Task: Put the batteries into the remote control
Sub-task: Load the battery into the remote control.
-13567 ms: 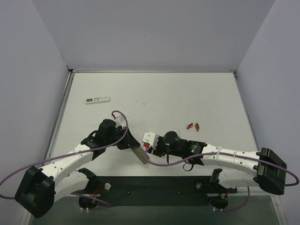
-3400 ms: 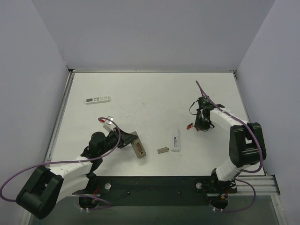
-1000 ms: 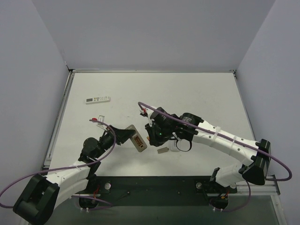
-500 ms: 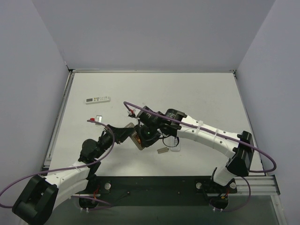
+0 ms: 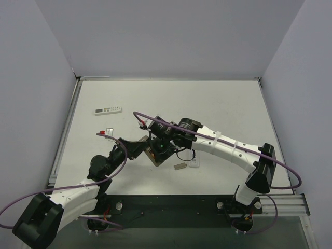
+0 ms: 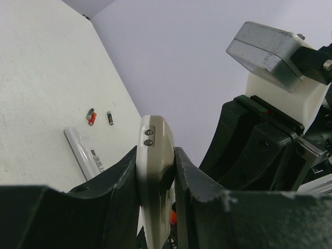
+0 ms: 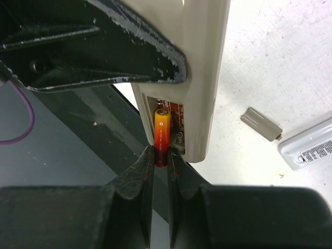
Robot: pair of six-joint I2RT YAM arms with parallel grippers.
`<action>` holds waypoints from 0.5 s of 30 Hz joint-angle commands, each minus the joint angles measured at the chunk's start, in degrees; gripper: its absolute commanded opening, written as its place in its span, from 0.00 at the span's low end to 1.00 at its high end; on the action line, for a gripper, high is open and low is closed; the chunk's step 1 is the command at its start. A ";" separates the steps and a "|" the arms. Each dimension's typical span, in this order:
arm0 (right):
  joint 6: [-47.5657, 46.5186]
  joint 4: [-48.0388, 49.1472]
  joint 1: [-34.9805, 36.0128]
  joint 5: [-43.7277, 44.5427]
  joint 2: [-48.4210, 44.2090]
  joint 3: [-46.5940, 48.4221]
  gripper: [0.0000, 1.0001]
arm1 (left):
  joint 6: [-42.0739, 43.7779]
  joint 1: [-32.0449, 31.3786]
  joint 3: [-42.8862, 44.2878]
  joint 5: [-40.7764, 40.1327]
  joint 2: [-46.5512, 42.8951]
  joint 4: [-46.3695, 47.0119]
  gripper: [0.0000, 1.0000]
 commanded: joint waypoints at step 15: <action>-0.18 -3.90 1.82 3.44 1.87 5.40 0.14 | -0.94 -3.32 -1.80 -2.37 0.98 8.03 0.00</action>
